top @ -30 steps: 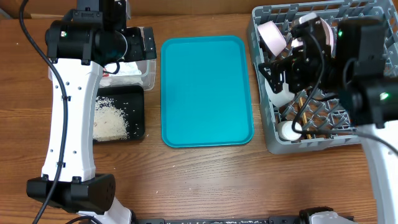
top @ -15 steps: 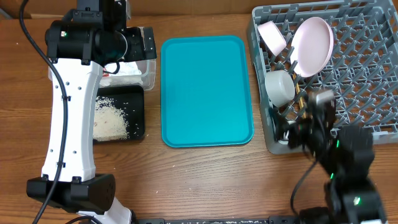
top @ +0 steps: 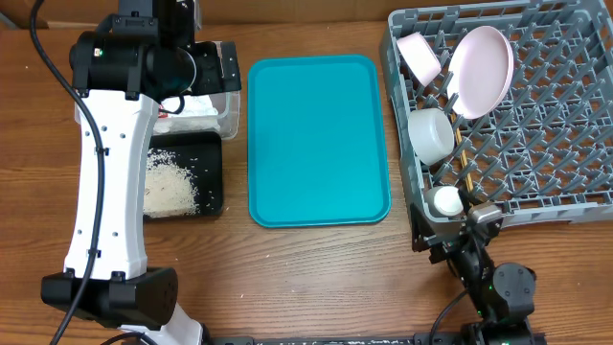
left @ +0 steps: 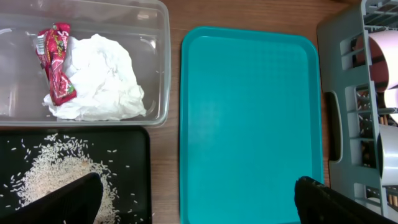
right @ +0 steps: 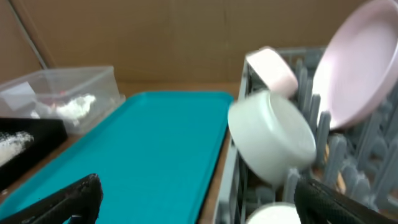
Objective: Sort waste into correct bins and load items into the dishwasher
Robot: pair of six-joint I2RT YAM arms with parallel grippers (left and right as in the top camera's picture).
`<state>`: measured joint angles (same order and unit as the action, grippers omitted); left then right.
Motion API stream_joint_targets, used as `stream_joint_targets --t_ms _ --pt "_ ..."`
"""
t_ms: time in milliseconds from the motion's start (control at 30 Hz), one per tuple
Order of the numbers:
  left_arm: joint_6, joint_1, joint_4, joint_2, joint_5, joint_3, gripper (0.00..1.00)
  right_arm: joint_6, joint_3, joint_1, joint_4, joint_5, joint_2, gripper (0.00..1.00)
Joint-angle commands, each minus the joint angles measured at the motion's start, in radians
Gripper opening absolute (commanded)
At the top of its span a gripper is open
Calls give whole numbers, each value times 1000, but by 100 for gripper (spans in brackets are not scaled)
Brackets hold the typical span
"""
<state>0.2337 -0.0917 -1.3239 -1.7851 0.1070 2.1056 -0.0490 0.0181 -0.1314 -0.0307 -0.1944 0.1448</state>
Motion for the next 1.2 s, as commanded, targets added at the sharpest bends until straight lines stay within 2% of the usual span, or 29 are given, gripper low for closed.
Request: stream_joint_targets --t_ms 0,233,1167 --pt "6 -7 0 7 -7 11 100 -12 -10 3 21 55 -51 100" --pt "6 -7 0 7 -7 11 100 -12 -10 2 -49 126 -143 100" --pt "6 -7 0 7 -7 11 100 -12 -10 2 -46 126 -142 100"
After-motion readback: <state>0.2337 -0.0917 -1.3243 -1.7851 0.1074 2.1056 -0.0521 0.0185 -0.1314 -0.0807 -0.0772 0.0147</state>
